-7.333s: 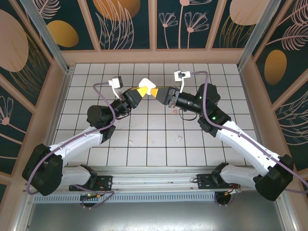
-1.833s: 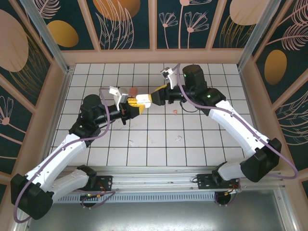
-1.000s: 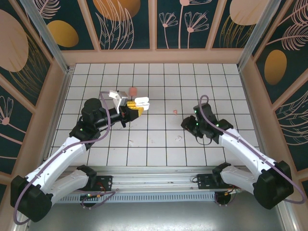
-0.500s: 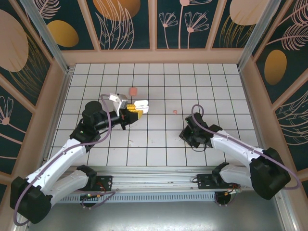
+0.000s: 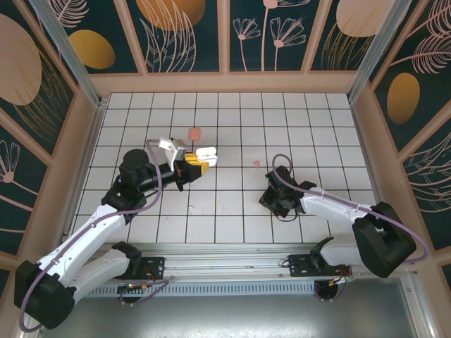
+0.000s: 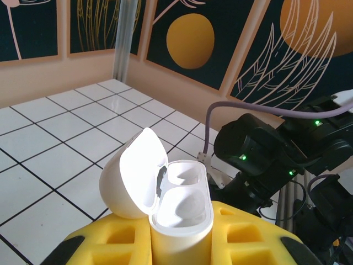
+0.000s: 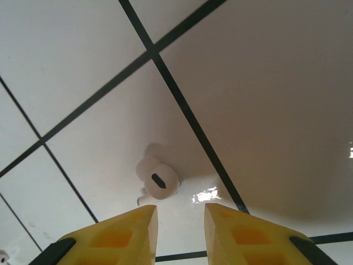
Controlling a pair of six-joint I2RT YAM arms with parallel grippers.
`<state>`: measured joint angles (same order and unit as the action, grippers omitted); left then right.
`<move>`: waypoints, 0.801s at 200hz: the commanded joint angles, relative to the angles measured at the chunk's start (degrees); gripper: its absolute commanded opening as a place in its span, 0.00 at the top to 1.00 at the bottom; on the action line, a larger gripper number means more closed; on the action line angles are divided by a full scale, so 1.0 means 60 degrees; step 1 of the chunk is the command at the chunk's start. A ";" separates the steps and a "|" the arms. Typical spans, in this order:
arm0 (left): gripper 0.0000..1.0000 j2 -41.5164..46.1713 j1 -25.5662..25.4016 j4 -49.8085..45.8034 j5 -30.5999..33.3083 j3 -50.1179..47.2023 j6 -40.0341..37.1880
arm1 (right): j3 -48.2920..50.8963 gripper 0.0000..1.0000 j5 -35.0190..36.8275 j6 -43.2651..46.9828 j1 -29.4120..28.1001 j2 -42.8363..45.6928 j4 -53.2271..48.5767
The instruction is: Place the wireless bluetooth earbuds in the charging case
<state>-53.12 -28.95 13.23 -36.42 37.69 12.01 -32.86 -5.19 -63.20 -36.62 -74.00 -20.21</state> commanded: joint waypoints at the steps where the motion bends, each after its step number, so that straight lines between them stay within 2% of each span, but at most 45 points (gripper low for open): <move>1: 1.00 0.0138 -0.0055 0.0146 0.0093 -0.0056 -0.0156 | -0.0258 0.71 -0.0061 0.0153 -0.0093 -0.0201 0.0079; 55: 1.00 0.0196 -0.0045 0.0081 0.0145 -0.0115 -0.0194 | -0.0460 0.71 0.0086 0.0420 -0.0107 -0.0493 0.0062; 108: 1.00 0.0222 -0.0046 -0.0015 0.0197 -0.0101 -0.0229 | -0.0912 0.77 0.0271 0.1104 -0.0107 -0.1065 -0.0247; 160: 1.00 0.0296 -0.0053 -0.0173 0.0253 -0.0086 -0.0286 | -0.1576 0.85 0.0393 0.2696 -0.0099 -0.1806 -0.0884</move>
<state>-52.38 -29.04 12.32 -35.40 37.39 11.57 -39.99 -4.51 -54.04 -36.86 -82.46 -21.85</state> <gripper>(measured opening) 0.196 0.162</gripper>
